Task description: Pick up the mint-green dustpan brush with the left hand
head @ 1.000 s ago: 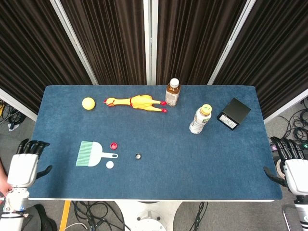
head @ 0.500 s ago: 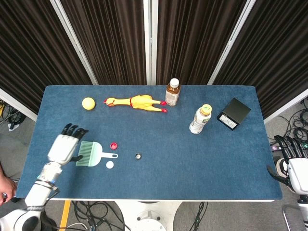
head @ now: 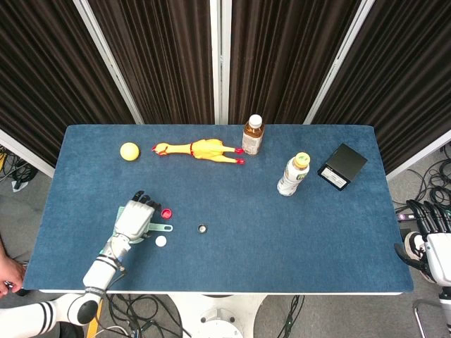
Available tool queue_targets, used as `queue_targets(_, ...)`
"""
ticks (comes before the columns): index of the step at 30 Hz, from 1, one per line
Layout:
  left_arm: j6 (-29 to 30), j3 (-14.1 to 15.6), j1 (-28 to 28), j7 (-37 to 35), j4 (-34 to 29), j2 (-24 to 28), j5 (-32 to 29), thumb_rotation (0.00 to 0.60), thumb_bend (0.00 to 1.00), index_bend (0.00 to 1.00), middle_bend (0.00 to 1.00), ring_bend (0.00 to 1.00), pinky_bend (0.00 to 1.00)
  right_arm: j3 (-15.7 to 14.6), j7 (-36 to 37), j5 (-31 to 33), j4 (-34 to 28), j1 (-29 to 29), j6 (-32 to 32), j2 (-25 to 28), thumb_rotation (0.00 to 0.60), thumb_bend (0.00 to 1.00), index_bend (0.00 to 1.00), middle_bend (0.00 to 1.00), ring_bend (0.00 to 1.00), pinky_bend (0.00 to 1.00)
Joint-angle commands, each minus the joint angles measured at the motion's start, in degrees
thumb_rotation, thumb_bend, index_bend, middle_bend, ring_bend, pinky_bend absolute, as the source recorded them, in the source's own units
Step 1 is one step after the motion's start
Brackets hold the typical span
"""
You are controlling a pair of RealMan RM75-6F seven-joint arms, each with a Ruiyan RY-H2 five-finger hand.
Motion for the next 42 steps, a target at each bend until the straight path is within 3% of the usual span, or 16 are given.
queue_targets(1, 0.6, 0.8, -0.7, 1.3, 1.1, -1.8, -0.6, 0.600, 0.16, 0.36, 0.41, 0.26, 0.15, 0.0, 0.0, 0.1, 0.1, 0.0, 0.0, -0.1, 0.600, 0.17, 0.00, 0.10, 0.00, 0.00)
queue_targets(21, 1.2, 2.4, -2.2, 3.6, 6.3, -5.7, -3.4, 0.600, 0.16, 0.43, 0.45, 0.29, 0.15, 0.3, -0.4, 0.4, 0.0, 0.0, 0.0, -0.5, 0.600, 0.17, 0.00, 0.10, 0.00, 0.00)
queue_targets(42, -0.4, 4.5, -3.2, 4.5, 9.0, -7.5, -4.6, 0.600, 0.24, 0.47, 0.48, 0.32, 0.16, 0.5, -0.7, 0.8, 0.0, 0.1, -0.4, -0.9, 0.600, 0.17, 0.00, 0.10, 0.00, 0.00)
